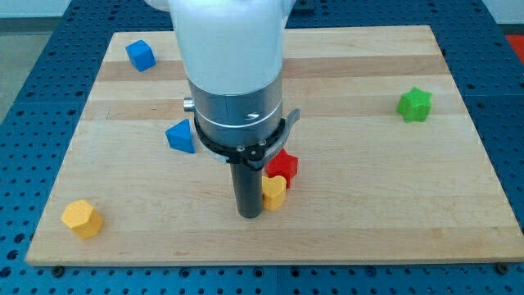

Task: Slide the yellow heart towards the bottom right

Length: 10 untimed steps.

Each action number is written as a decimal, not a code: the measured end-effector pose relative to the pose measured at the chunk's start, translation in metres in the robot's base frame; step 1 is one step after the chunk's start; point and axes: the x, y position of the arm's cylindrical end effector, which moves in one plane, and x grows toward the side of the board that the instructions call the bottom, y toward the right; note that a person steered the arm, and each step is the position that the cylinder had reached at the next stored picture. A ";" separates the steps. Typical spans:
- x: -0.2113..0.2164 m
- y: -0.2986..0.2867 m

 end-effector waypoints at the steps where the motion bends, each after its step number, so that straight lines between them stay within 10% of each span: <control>1: -0.006 0.000; 3: -0.021 -0.017; 7: -0.023 0.176; 10: -0.022 0.202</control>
